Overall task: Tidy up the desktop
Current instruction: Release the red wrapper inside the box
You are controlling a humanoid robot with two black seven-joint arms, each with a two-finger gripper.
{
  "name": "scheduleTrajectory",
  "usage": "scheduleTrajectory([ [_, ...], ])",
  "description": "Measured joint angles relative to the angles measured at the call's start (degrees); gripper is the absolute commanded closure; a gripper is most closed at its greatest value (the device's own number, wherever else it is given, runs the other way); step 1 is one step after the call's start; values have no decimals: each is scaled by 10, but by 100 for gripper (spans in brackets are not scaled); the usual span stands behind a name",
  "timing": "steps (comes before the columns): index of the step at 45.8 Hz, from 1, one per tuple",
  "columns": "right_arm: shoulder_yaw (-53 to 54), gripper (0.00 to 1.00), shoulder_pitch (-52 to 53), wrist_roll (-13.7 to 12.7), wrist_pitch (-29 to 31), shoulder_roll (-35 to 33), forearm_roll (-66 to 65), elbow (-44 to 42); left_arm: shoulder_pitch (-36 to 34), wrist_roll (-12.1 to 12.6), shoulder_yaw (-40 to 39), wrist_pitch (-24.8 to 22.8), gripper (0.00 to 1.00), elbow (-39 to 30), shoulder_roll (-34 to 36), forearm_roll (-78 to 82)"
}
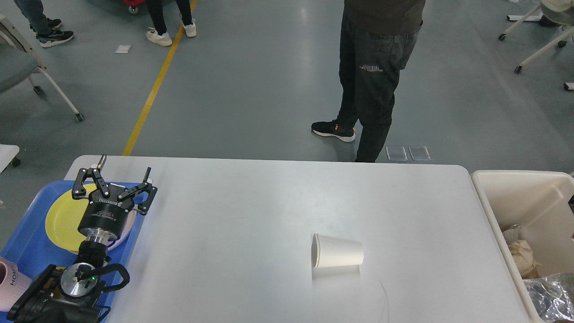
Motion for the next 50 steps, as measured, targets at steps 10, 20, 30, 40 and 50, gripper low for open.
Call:
scheduleTrajectory([
  [10,206,100,-362,-2,-60,7,1,-329,0,0,0,0,3,0,0,0],
  [20,285,100,-545,-1,-72,85,1,-528,0,0,0,0,3,0,0,0],
  [30,304,87,-601,0,-98,121,1,-554,0,0,0,0,3,0,0,0],
  [40,303,12,-611,0,-102,133,1,-554,0,0,-1,0,3,0,0,0],
  [50,303,0,-610,0,-102,143,0,-549,0,0,-1,0,3,0,0,0],
])
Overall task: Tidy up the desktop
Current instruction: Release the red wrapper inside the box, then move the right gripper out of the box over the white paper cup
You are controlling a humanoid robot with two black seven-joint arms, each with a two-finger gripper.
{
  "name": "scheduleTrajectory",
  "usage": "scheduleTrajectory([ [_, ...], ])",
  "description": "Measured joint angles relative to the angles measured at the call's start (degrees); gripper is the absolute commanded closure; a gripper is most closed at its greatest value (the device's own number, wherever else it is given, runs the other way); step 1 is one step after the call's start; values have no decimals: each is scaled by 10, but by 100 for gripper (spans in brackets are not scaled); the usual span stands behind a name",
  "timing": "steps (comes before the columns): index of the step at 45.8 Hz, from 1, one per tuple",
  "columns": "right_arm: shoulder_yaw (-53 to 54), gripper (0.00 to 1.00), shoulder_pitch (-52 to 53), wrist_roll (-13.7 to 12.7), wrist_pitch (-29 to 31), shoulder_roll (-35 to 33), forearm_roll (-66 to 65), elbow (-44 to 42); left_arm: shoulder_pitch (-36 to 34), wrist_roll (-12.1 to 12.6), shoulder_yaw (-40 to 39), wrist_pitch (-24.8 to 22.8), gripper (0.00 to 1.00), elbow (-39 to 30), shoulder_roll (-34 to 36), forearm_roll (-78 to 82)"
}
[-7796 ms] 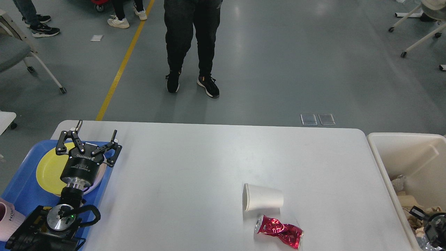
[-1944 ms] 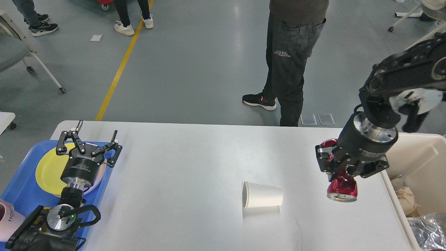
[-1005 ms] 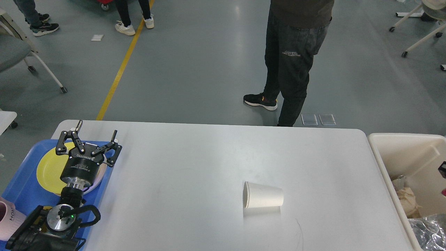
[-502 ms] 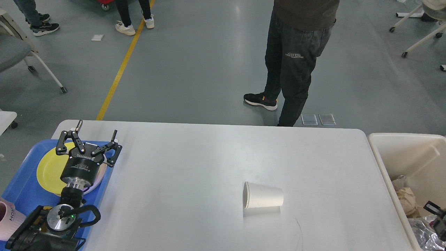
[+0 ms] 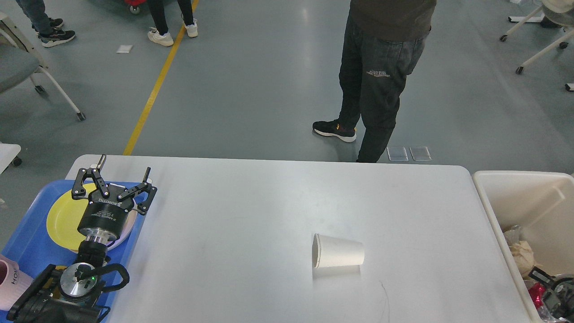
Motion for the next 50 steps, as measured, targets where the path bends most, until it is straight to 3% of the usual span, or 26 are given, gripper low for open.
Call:
scheduleTrajectory([
  [13,-1,0,33,0,11,-17,-8,26,0,0,0,0,3,0,0,0],
  [23,-10,0,167,-1,62,-74,-63,150,0,0,0,0,3,0,0,0],
  [30,-18,0,325,-11,142,-110,-144,281,0,0,0,0,3,0,0,0],
  [36,-57,0,484,-47,248,-110,-169,383,0,0,0,0,3,0,0,0],
  [45,-96,0,694,-69,437,-48,-171,500,0,1,0,0,3,0,0,0],
  [50,-105,0,803,-69,494,-7,-169,582,0,1,0,0,3,0,0,0],
])
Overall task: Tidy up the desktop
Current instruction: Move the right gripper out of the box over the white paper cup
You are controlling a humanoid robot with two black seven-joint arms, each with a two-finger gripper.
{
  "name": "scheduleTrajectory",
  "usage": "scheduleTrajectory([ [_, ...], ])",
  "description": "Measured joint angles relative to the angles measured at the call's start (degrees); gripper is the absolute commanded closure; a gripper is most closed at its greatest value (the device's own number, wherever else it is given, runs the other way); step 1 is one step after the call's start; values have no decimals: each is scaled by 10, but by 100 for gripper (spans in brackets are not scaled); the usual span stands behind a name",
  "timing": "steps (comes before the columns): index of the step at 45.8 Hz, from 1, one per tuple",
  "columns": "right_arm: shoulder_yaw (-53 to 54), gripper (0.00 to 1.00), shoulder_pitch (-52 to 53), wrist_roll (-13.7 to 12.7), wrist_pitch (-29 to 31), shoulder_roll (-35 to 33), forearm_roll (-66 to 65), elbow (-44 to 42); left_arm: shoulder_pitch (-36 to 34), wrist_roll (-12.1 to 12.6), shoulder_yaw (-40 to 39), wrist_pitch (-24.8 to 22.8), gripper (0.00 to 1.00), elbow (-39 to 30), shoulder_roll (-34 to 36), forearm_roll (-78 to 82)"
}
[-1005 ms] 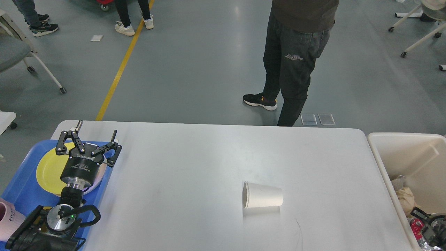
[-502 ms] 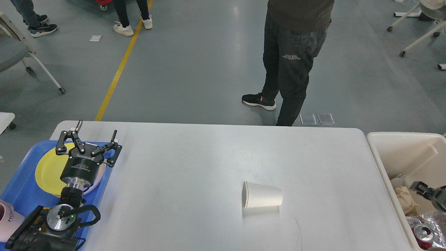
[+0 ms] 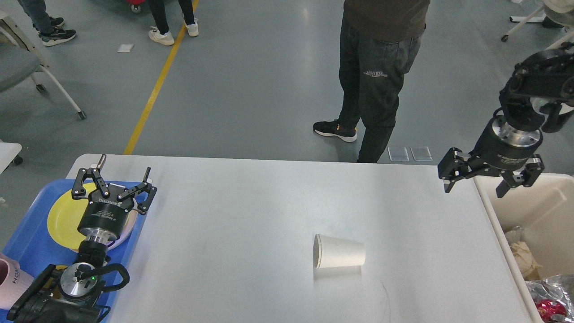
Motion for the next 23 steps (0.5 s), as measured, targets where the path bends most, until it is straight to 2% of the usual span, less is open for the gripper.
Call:
scheduleTrajectory([
  [14,-4,0,277,0,11,26,51,268,0,-1,0,0,3,0,0,0],
  [23,-7,0,361,1,-14,43,76,349,0,-2,0,0,3,0,0,0],
])
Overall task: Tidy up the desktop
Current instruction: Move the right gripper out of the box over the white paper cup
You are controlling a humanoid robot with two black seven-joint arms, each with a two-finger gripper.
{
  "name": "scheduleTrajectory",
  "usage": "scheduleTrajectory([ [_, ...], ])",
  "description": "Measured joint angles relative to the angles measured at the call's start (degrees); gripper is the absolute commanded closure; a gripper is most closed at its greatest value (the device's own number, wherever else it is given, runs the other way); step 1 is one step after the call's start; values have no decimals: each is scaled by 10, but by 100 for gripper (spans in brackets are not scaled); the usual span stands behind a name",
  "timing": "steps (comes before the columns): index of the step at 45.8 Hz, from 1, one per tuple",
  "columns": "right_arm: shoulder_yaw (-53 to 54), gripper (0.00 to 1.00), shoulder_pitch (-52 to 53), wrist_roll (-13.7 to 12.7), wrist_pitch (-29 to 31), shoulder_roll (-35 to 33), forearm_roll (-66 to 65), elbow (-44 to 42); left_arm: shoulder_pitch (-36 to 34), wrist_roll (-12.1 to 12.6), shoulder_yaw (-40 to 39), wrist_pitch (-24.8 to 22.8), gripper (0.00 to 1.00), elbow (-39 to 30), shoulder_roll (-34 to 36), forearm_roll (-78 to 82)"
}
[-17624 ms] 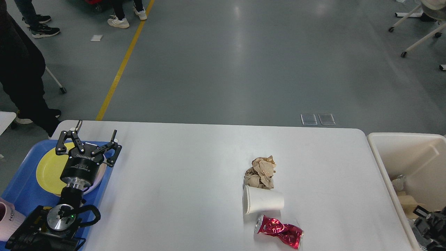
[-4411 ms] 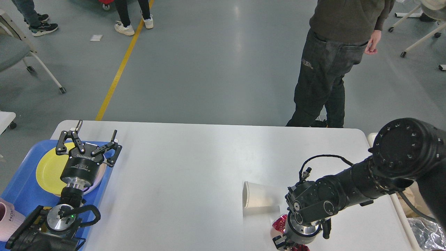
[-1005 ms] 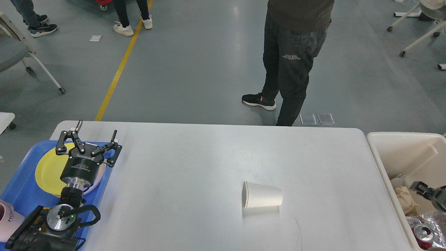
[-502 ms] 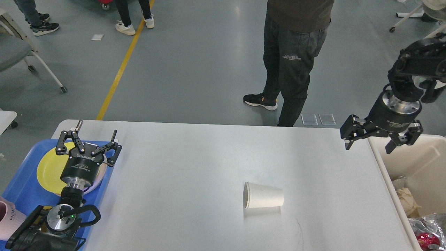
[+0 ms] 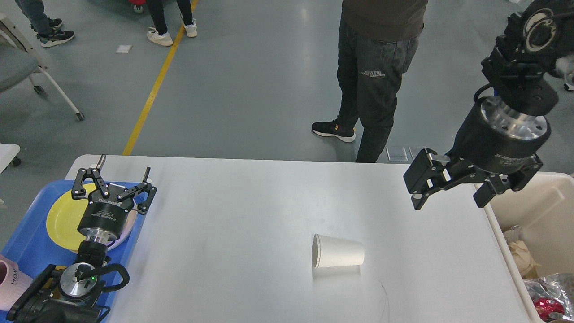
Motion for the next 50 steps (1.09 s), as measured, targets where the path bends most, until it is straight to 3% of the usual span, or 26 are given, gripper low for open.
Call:
scheduleTrajectory([
  [20,44,0,-38,4,-42,23,3,-18,0,0,0,0,3,0,0,0],
  [33,82,0,-218,0,-250,38,64,-35,0,1,0,0,3,0,0,0],
  [50,115,0,-408,-26,-348,73,402,-154,0,1,0,0,3,0,0,0],
])
